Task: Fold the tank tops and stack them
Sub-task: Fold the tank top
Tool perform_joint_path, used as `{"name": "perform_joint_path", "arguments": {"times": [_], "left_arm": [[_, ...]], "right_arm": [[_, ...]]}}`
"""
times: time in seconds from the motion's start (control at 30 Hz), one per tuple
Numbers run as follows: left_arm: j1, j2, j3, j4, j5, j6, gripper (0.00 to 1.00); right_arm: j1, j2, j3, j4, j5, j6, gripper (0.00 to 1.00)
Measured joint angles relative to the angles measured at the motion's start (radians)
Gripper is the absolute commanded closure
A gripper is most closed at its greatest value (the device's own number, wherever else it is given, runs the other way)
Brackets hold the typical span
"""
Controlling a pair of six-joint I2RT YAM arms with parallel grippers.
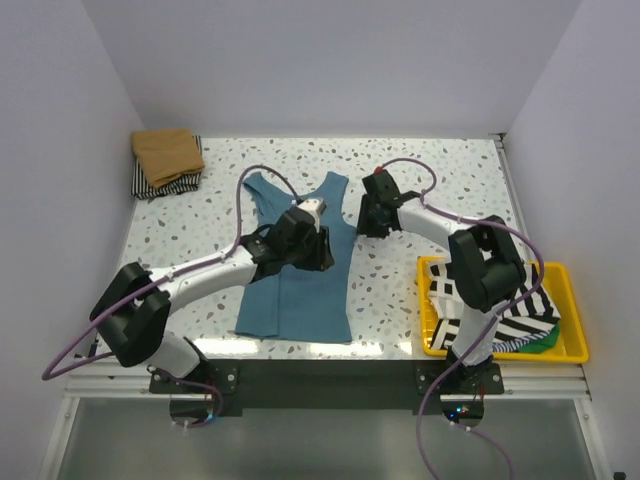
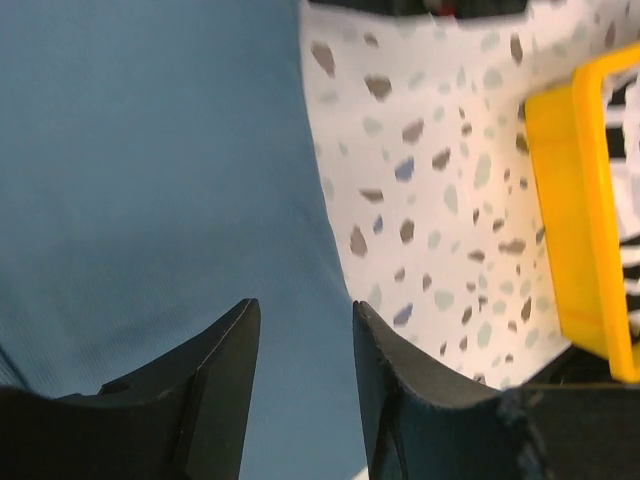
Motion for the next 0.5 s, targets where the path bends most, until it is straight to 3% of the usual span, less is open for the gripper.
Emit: {"name": "perform_joint_path", "arguments": {"times": [0.27,0.5], "left_arm": [[-0.238,-0.041,-0.055,-0.039,-0.040,-0.016,0.53],[-0.420,0.027,-0.055,-0.047,-0.085,-0.063,0.55]], "right_arm": [[0.001,0.043,0.027,0.035,-0.024,0.002,0.66],[0.001,0.084,0.027,0.060,-0.023,0.009,0.68]]}}
